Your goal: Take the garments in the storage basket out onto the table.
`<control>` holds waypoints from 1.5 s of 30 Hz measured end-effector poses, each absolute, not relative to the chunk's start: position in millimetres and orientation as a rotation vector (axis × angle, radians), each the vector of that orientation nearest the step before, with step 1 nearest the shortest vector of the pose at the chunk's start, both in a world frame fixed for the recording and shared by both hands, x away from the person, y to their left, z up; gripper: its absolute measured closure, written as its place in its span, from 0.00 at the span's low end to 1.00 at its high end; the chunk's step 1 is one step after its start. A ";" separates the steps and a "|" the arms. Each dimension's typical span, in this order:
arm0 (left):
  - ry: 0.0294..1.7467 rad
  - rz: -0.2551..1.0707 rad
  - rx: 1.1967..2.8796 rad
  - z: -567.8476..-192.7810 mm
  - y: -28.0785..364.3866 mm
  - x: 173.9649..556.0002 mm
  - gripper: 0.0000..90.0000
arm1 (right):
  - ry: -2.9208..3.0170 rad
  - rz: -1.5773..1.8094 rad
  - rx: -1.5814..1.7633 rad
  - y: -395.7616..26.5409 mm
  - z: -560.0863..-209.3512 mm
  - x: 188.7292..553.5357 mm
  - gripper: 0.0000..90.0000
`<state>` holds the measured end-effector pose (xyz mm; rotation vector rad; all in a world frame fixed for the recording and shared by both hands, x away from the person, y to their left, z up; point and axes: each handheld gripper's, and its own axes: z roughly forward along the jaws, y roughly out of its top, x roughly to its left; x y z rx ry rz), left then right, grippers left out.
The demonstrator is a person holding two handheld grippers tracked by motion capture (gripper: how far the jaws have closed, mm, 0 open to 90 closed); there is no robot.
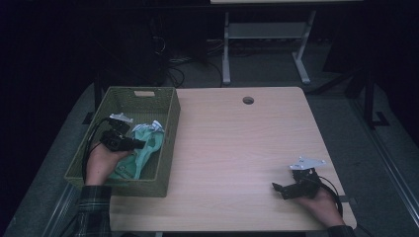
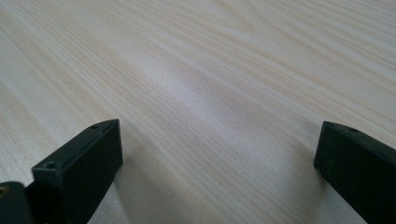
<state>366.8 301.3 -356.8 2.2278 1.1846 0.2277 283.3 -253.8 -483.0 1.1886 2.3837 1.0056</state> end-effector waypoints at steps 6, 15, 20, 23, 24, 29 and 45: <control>1.141 0.228 2.169 -340.5 306.4 365.2 0.95 | 2.384 1.005 1.188 -253.8 -483.0 283.4 0.01; 1.093 0.246 2.124 -316.7 305.3 362.2 0.95 | 2.384 1.006 1.188 -253.8 -483.0 283.3 0.01; 1.069 0.266 2.099 -301.8 303.5 358.8 0.95 | 2.384 1.005 1.188 -253.8 -483.0 283.3 0.01; 1.048 0.279 2.096 -292.5 302.7 357.3 0.95 | 2.384 1.006 1.189 -253.8 -483.0 283.3 0.01; 1.043 0.284 2.089 -289.7 301.8 356.5 0.95 | 2.384 1.006 1.189 -253.7 -483.0 283.3 0.01; 1.019 0.311 2.075 -274.5 300.8 353.6 0.95 | 2.384 1.007 1.188 -253.8 -483.0 283.4 0.01; 0.921 0.340 2.030 -232.2 290.1 348.9 0.95 | 2.384 1.007 1.188 -253.7 -483.0 283.3 0.01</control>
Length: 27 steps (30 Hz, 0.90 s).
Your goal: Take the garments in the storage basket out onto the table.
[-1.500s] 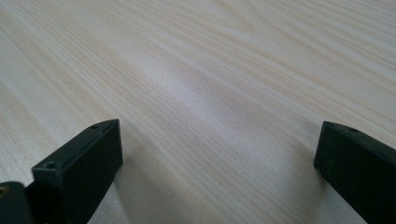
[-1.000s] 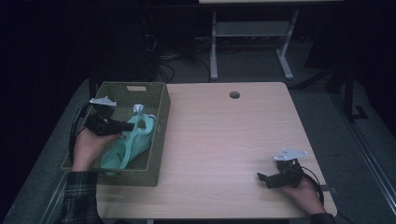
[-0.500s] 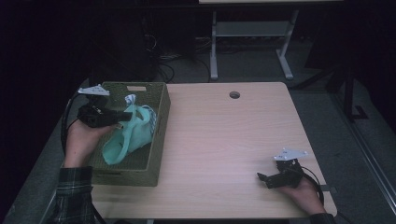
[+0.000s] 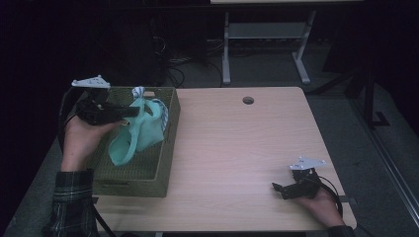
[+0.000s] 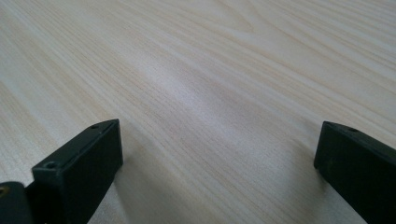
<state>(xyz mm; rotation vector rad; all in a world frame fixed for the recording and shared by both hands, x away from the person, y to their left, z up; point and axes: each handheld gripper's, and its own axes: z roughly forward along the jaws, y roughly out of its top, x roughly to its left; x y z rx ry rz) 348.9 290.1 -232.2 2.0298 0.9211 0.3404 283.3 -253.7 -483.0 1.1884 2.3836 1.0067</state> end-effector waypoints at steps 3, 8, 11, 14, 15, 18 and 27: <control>0.901 0.347 2.035 -225.3 283.6 348.7 0.95 | 2.384 1.006 1.188 -253.8 -483.0 283.4 0.01; 0.859 0.355 2.036 -214.0 271.8 349.0 0.95 | 2.384 1.007 1.189 -253.7 -483.0 283.3 0.01; 0.837 0.357 2.035 -209.5 264.5 349.5 0.95 | 2.384 1.006 1.188 -253.8 -483.0 283.4 0.01; 0.823 0.353 2.025 -207.6 258.0 351.4 0.95 | 2.384 1.006 1.188 -253.8 -483.0 283.3 0.01; 0.817 0.350 2.020 -207.3 255.6 352.1 0.95 | 2.384 1.006 1.188 -253.8 -483.0 283.4 0.01; 0.798 0.341 2.018 -206.7 248.0 354.0 0.95 | 2.384 1.006 1.189 -253.8 -482.9 283.3 0.01; 0.748 0.316 2.006 -205.6 225.4 356.6 0.95 | 2.384 1.006 1.189 -253.8 -483.0 283.3 0.01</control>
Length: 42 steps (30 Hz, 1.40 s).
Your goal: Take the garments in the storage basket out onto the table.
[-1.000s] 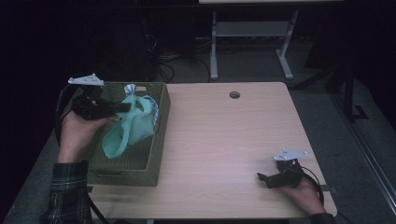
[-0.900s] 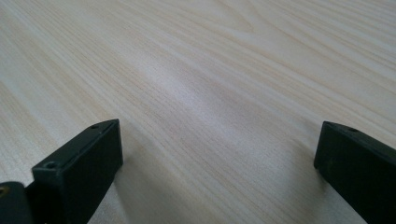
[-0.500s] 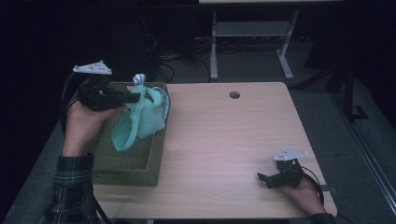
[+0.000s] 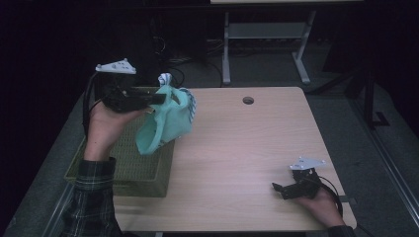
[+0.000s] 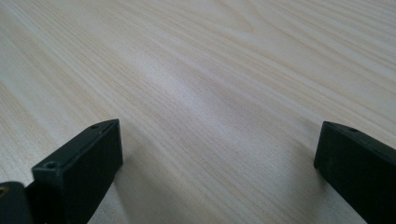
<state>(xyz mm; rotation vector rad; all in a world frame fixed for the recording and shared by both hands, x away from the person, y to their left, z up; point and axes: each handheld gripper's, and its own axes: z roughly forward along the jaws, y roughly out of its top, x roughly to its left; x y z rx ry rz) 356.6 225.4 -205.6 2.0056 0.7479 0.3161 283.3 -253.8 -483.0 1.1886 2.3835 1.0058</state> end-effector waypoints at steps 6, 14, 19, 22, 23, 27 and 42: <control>0.707 0.294 2.003 -206.6 206.4 359.3 0.95 | 2.383 1.006 1.189 -253.7 -483.0 283.3 0.01; 0.656 0.259 2.005 -209.4 181.8 361.0 0.95 | 2.383 1.006 1.189 -253.7 -483.0 283.3 0.01; 0.630 0.243 2.017 -212.3 166.6 361.8 0.95 | 2.383 1.007 1.190 -253.7 -483.0 283.3 0.01; 0.614 0.233 2.026 -215.1 157.4 362.3 0.95 | 2.383 1.007 1.190 -253.7 -483.0 283.3 0.01; 0.611 0.229 2.028 -216.4 154.3 362.3 0.95 | 2.382 1.008 1.191 -253.6 -483.0 283.2 0.01; 0.597 0.211 2.040 -222.3 141.1 363.2 0.95 | 2.382 1.009 1.192 -253.5 -483.0 283.2 0.01; 0.563 0.147 2.075 -249.5 97.6 364.7 0.95 | 2.378 1.013 1.189 -253.5 -483.2 283.3 0.01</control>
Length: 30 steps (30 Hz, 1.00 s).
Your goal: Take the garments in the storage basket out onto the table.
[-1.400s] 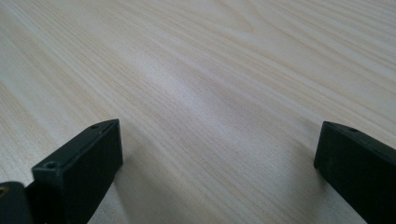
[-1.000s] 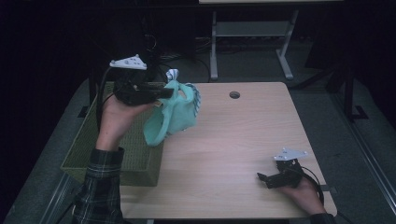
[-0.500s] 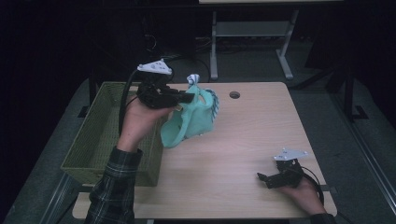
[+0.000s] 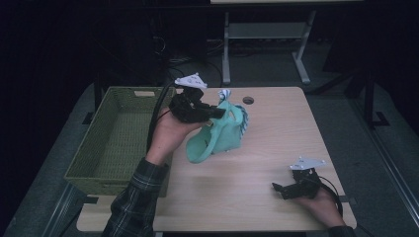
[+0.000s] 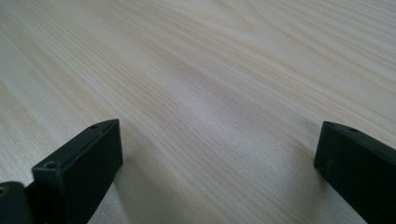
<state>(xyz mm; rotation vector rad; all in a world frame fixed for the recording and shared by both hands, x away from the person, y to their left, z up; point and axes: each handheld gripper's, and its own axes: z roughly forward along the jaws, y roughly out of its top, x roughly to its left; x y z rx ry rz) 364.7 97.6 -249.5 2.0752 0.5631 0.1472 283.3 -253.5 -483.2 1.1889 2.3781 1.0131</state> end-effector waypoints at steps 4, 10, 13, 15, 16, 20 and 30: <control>0.563 0.126 2.082 -257.7 90.1 366.0 0.95 | 2.378 1.013 1.189 -253.5 -483.3 283.3 0.01; 0.560 0.100 2.094 -270.8 79.4 366.8 0.95 | 2.380 1.012 1.188 -253.6 -483.2 283.3 0.01; 0.563 0.089 2.096 -277.6 73.6 367.1 0.95 | 2.380 1.012 1.188 -253.6 -483.1 283.3 0.01; 0.558 0.084 2.099 -282.0 69.3 367.5 0.95 | 2.381 1.011 1.187 -253.7 -483.1 283.4 0.01; 0.557 0.080 2.101 -284.2 66.8 367.7 0.95 | 2.381 1.010 1.188 -253.7 -483.1 283.3 0.01; 0.555 0.064 2.106 -292.2 58.0 368.5 0.95 | 2.382 1.010 1.192 -253.5 -483.0 283.2 0.01; 0.572 0.040 2.125 -314.2 37.4 369.1 0.95 | 2.380 1.012 1.188 -253.6 -483.2 283.3 0.01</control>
